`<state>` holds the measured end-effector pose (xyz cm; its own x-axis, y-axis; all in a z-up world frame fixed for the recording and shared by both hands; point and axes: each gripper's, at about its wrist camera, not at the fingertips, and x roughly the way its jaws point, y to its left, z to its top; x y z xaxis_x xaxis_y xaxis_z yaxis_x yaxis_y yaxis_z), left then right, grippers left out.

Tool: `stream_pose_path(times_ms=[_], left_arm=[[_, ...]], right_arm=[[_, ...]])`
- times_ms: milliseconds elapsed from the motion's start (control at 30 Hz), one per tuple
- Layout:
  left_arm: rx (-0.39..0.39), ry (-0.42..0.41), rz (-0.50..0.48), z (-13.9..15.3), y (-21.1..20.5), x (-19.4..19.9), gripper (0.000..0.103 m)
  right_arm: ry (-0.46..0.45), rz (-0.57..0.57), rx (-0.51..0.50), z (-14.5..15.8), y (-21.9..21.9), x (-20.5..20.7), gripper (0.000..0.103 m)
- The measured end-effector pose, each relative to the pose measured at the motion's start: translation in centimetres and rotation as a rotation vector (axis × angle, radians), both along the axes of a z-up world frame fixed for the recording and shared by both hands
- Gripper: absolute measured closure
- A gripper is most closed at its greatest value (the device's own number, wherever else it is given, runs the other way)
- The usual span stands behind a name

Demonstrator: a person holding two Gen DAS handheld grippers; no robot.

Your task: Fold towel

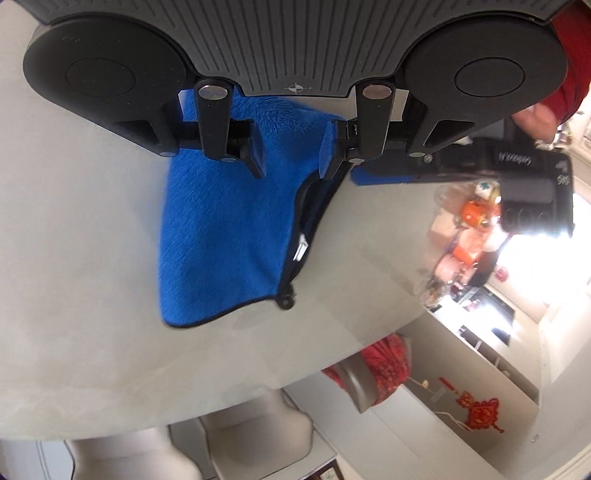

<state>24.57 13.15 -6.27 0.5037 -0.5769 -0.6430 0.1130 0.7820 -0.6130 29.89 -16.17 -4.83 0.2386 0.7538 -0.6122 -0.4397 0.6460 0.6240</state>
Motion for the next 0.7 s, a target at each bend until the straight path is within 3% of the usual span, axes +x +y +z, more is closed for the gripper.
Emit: stream_pose_path(times_ms=[200, 367, 433, 533, 700], left_arm=[[-0.007, 0.079, 0.054, -0.9, 0.0, 0.8, 0.024], [-0.034, -0.001, 0.087, 0.2, -1.3, 1.4, 0.025], [0.014, -0.053, 0.079, 0.4, -2.5, 1.8, 0.028], [0.09, -0.084, 0.069, 0.0, -3.8, 2.4, 0.04], [0.135, -0.022, 0.156, -1.0, -3.5, 2.8, 0.04]], right_arm=[[-0.005, 0.065, -0.047, -1.0, 1.9, -1.5, 0.071], [-0.056, 0.077, -0.08, -0.3, 1.4, -2.2, 0.071], [-0.053, 0.068, -0.082, -0.4, 1.1, -2.2, 0.071], [-0.046, 0.061, -0.08, -0.7, 0.8, -2.4, 0.071], [-0.037, 0.062, -0.074, -0.9, 0.6, -2.4, 0.071]])
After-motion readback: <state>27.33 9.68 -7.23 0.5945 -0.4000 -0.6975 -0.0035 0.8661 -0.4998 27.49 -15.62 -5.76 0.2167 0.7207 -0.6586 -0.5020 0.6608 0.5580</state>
